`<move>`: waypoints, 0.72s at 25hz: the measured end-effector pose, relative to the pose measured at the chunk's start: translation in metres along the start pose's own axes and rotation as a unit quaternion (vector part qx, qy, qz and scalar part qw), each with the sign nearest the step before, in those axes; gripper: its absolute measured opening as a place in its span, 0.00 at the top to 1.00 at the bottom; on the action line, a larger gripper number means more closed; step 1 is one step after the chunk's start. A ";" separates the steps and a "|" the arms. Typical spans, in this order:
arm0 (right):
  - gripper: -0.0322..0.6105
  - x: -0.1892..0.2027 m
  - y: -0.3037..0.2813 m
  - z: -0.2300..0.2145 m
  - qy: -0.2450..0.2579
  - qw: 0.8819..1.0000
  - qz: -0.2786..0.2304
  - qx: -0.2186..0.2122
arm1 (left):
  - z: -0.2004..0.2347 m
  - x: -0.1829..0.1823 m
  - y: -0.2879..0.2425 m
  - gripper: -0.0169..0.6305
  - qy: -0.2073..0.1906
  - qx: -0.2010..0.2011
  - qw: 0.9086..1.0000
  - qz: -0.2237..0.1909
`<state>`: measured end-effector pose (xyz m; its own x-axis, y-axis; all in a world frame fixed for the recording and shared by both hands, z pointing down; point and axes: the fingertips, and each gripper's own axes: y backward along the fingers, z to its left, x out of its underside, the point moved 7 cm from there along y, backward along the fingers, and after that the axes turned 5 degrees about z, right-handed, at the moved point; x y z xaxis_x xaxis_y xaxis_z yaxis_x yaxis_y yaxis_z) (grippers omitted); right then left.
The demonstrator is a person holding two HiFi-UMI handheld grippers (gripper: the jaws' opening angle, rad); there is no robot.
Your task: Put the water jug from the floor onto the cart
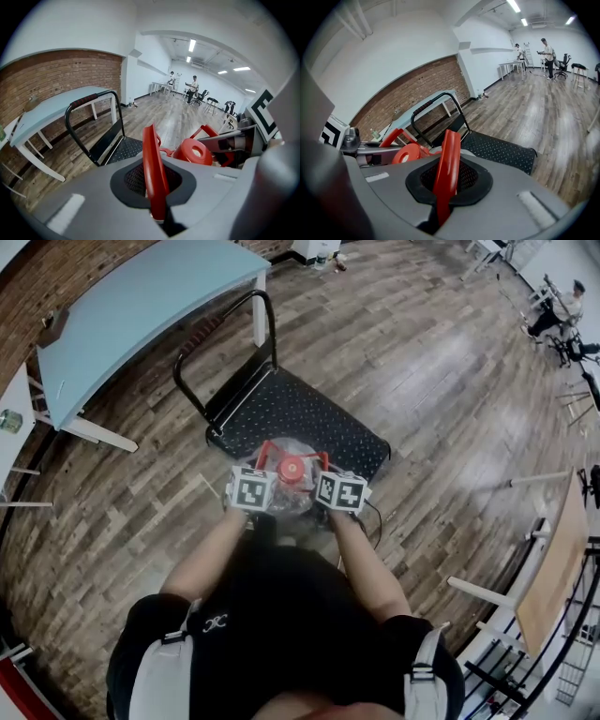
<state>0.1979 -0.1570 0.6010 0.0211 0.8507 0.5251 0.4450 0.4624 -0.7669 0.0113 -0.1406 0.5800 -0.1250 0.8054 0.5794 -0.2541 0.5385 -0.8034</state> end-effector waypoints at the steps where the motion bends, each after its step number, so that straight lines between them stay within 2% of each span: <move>1: 0.92 -0.005 -0.006 0.000 0.002 1.000 0.006 0.003 | 0.005 -0.003 -0.005 0.97 0.004 0.000 1.000 0.003; 7: 0.92 -0.044 -0.057 0.015 0.015 1.000 0.023 -0.008 | 0.051 -0.026 -0.032 0.97 0.027 -0.005 1.000 0.008; 18: 0.92 -0.105 -0.136 0.045 0.059 0.996 0.071 0.010 | 0.132 -0.055 -0.075 0.97 0.070 -0.025 0.997 0.013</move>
<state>0.0946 -0.2979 0.6334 0.1873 0.8732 0.4499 0.4125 0.3457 -0.8428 -0.0892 -0.2579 0.6270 0.0043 0.8438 0.5367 -0.2034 0.5262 -0.8257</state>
